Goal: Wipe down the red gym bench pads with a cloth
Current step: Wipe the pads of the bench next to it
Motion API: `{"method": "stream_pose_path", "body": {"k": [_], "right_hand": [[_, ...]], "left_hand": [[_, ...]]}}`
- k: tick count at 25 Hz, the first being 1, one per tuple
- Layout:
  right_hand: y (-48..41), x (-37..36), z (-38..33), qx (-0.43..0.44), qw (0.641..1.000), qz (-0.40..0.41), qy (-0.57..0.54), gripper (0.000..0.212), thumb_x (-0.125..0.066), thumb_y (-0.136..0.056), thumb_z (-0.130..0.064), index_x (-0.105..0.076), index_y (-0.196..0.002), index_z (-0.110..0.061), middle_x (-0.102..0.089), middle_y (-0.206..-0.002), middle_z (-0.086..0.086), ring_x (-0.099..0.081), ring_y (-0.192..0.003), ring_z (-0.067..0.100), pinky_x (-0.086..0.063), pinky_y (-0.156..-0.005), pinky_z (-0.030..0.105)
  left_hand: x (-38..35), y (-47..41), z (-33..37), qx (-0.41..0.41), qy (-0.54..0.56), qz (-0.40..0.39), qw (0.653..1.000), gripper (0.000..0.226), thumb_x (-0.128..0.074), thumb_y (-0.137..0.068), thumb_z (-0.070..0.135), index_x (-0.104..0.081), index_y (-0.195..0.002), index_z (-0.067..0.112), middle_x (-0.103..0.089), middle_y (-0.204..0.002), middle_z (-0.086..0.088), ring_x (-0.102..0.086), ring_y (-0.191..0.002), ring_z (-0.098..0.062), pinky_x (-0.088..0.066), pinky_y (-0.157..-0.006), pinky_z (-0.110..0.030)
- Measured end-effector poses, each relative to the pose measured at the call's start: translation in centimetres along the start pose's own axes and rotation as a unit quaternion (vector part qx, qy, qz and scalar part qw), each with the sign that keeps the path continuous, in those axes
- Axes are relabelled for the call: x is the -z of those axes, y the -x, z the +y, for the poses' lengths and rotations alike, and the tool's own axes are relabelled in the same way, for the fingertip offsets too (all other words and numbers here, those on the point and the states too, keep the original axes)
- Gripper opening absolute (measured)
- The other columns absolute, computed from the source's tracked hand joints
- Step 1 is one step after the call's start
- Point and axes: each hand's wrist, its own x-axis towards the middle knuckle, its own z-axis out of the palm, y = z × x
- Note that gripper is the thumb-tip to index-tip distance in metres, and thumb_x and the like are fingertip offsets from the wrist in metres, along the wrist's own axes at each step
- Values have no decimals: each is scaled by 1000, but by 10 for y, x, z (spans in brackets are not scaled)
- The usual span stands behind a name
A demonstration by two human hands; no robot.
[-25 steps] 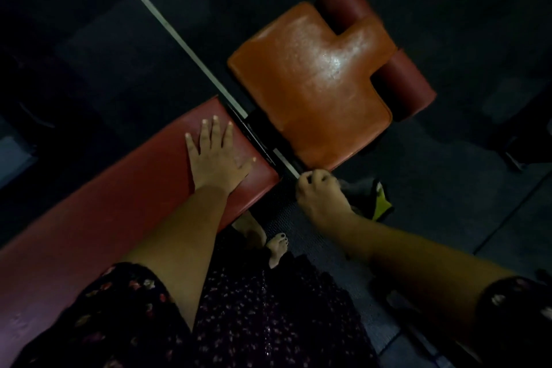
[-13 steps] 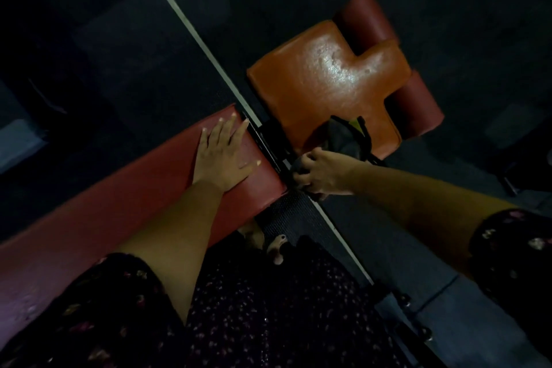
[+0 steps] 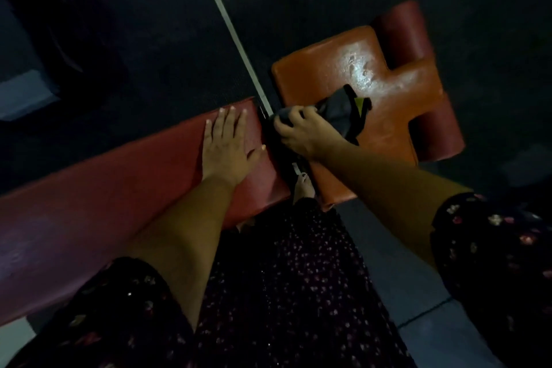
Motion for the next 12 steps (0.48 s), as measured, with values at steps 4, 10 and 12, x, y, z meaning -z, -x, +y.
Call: {"method": "stream_pose_path", "body": {"k": [4,10,12], "right_hand": [[-42,16,55,-54,999,3,-1,44,-41,-98,-28,-40,-143,-26,-21,-151,12,-37,-122,44,-44,-88,49],[-93,33,101,-163,974,-76,-139,55,-59,-91,-29,-41,-142,-22,-35,-141,13,-38,-123,45,-41,-95,57],[-102,33,117,-182,958,-104,-194,57,-60,-91,-31,-40,-143,-22,-39,-137,11,-39,-123,43,-40,-96,57]], "left_hand": [[-1,-6,7,0,-46,-17,999,89,-42,-89,65,-1,-156,23,3,-164,-2,9,-150,-27,9,-117,-54],[16,-20,17,-13,34,48,998,69,-52,-93,48,-30,-151,20,-29,-157,-8,-22,-145,-29,-17,-116,-47],[26,-38,30,-21,83,68,994,81,-55,-91,51,-19,-154,17,-22,-160,-8,-19,-147,-26,-21,-117,-43]]}}
